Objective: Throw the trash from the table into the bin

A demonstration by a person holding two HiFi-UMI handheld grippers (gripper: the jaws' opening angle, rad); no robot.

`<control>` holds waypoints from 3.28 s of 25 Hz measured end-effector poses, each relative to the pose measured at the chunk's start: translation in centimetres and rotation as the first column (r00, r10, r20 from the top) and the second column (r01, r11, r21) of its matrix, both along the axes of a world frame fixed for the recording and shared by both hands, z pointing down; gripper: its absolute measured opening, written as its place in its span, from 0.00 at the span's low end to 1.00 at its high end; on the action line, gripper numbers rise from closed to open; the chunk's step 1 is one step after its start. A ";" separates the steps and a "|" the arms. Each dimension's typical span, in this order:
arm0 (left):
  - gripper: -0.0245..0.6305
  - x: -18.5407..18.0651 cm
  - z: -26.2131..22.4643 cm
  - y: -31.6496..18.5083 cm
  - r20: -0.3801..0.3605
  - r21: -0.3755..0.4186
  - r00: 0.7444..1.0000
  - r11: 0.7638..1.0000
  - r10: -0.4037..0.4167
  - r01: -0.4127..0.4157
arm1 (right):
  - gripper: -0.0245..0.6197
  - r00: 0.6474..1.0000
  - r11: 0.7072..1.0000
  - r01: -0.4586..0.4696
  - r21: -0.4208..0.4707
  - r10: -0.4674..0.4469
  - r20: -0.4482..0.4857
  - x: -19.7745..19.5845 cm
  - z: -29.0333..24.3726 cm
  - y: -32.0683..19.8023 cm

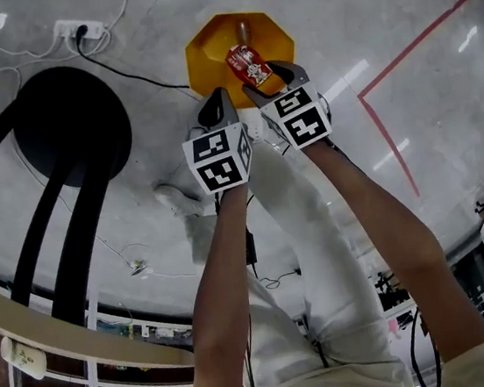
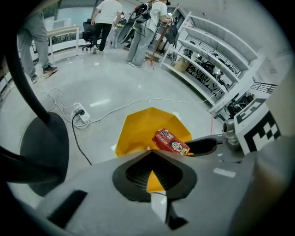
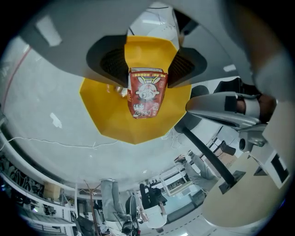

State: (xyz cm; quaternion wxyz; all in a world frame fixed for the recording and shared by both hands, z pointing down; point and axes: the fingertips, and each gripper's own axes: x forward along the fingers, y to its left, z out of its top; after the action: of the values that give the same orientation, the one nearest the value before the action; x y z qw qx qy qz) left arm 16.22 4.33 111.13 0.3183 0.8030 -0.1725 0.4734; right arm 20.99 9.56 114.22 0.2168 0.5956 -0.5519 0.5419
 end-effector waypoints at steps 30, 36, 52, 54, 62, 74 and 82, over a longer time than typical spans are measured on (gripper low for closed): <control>0.05 1.0 -27.9 -1.9 -0.078 0.104 0.993 0.991 0.086 -0.078 | 0.06 0.994 0.983 -0.102 0.151 0.106 -0.018 1.5 -26.3 -0.2; 0.05 -1.2 -37.5 -1.1 -0.126 0.109 0.990 0.993 0.064 -0.051 | 0.05 0.998 0.979 -0.035 0.201 0.044 -0.041 1.1 -35.2 0.0; 0.05 -7.0 -60.0 0.1 -0.342 0.215 0.932 0.975 0.120 -0.046 | 0.05 0.985 0.934 0.159 0.321 -0.128 -0.117 -6.1 -54.9 -1.2; 0.05 -8.3 -61.2 -0.3 -0.361 0.223 0.926 0.974 0.113 -0.032 | 0.05 0.976 0.917 0.208 0.340 -0.169 -0.141 -7.4 -56.6 -2.3; 0.05 -19.0 -62.3 0.5 -0.335 0.175 0.942 0.982 -0.009 0.071 | 0.05 0.943 0.832 0.330 0.445 -0.315 -0.111 -18.6 -60.8 -5.2; 0.05 -33.1 -62.0 -1.5 -0.396 0.126 0.892 0.949 -0.218 0.287 | 0.05 0.932 0.781 0.344 0.522 -0.350 -0.091 -31.9 -64.5 -6.7; 0.05 -39.8 -63.0 -2.3 -0.443 0.123 0.853 0.924 -0.276 0.362 | 0.05 0.940 0.751 0.336 0.568 -0.307 -0.151 -37.6 -67.3 -8.0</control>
State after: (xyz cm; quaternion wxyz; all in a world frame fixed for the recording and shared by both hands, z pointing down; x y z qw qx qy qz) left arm -23.61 2.08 48.13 0.3391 0.8733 -0.2789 0.2112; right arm -16.57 1.54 46.92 0.1257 0.5420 -0.7804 0.2852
